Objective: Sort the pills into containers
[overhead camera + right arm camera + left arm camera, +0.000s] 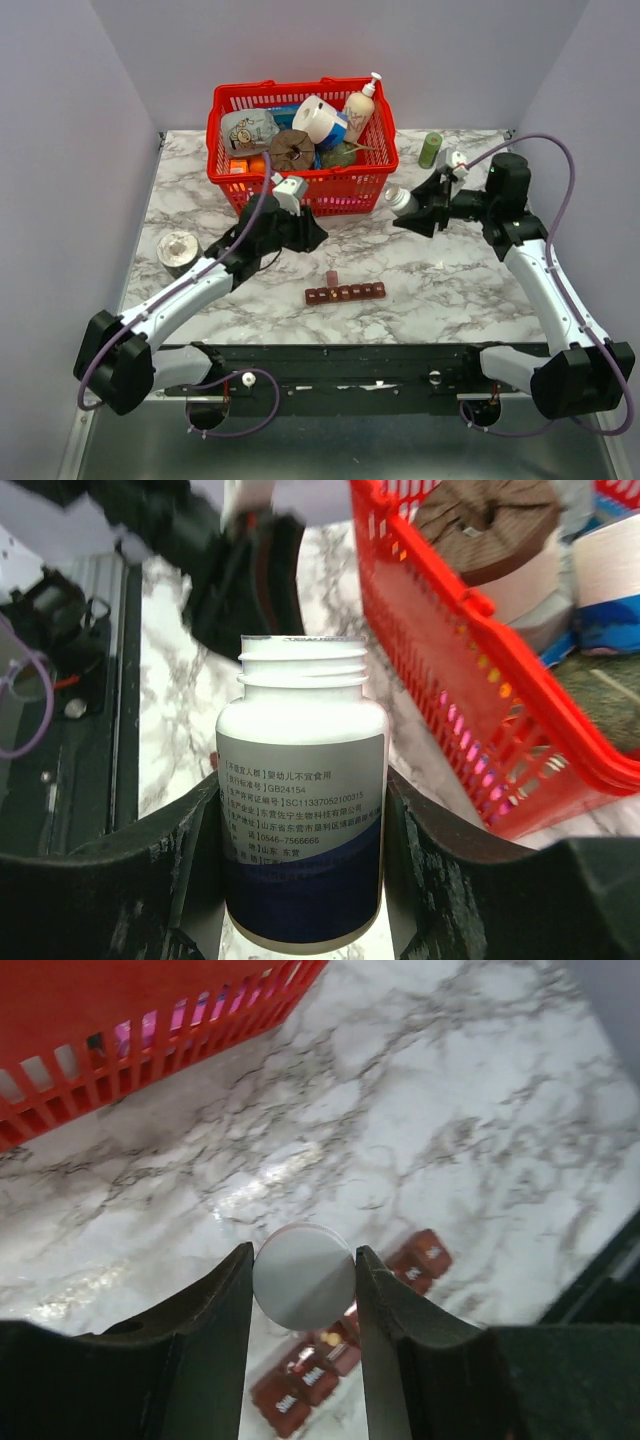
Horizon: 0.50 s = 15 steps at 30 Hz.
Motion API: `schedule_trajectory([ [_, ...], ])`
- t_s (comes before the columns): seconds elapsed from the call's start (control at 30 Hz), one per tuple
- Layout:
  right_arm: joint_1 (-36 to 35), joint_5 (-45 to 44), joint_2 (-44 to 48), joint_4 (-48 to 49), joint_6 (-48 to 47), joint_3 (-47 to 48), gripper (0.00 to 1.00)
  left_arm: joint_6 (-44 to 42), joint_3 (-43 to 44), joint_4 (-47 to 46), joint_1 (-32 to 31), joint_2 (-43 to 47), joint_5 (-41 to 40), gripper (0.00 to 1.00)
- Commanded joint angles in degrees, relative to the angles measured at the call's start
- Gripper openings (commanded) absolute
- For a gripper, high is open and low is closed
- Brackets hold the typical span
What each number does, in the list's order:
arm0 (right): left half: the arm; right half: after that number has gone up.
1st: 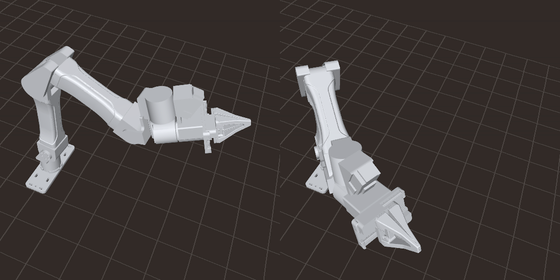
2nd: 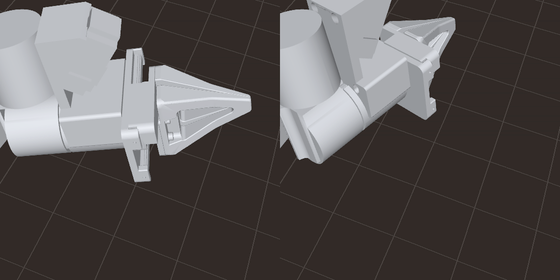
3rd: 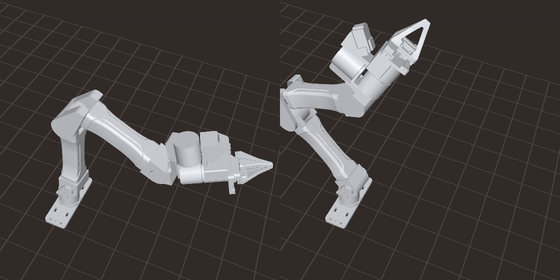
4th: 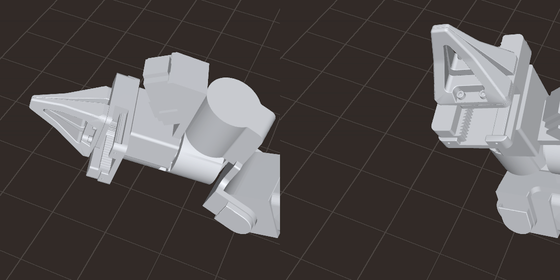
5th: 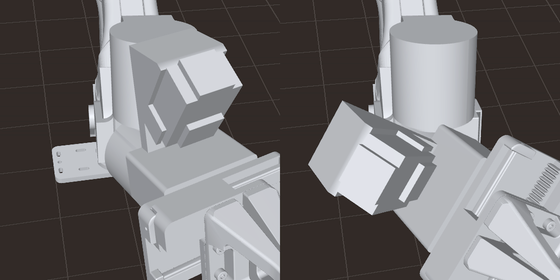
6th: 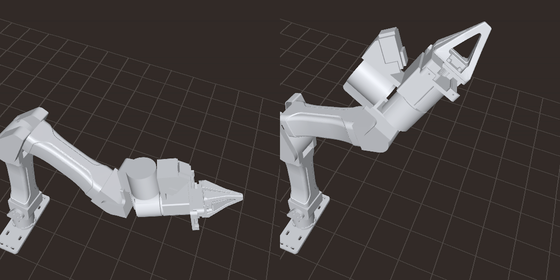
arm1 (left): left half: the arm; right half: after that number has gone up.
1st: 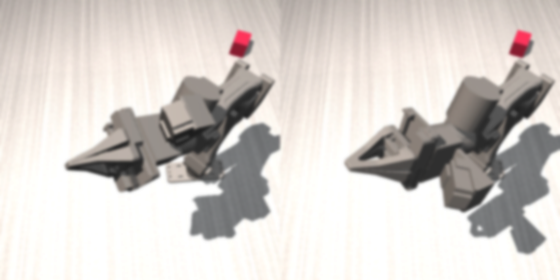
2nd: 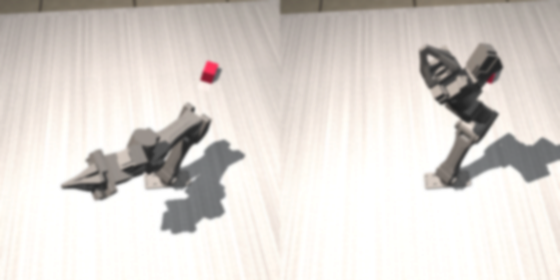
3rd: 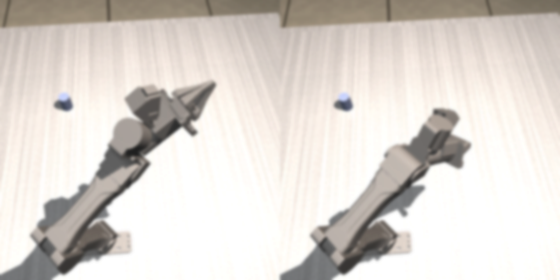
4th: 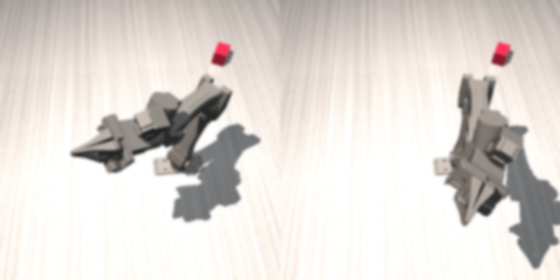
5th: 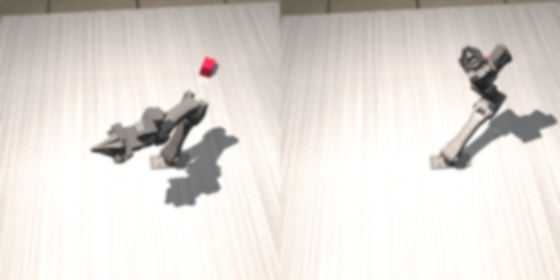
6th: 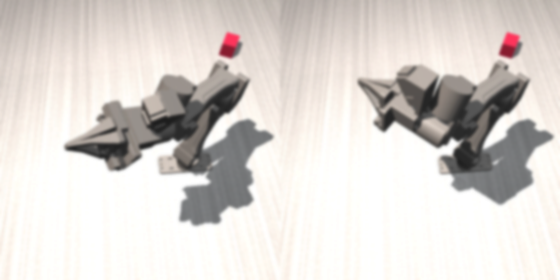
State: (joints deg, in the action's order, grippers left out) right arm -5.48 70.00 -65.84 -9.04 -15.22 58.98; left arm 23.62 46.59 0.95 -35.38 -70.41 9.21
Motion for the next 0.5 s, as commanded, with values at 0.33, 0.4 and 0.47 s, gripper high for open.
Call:
schedule_trajectory([
  [0.33,-17.11,-18.74,-4.90,-10.30,-14.14,-0.19,0.13,45.80,-7.73,-37.22,7.95,5.82,30.60,0.22],
  [0.4,-18.25,-19.98,-5.61,-10.03,-12.91,0.43,0.13,50.64,-8.18,-43.36,7.95,4.24,30.69,0.22],
  [0.47,-19.13,-21.39,-6.58,-10.03,-11.94,0.87,0.13,53.27,-8.44,-46.20,7.87,3.18,30.51,0.22],
])
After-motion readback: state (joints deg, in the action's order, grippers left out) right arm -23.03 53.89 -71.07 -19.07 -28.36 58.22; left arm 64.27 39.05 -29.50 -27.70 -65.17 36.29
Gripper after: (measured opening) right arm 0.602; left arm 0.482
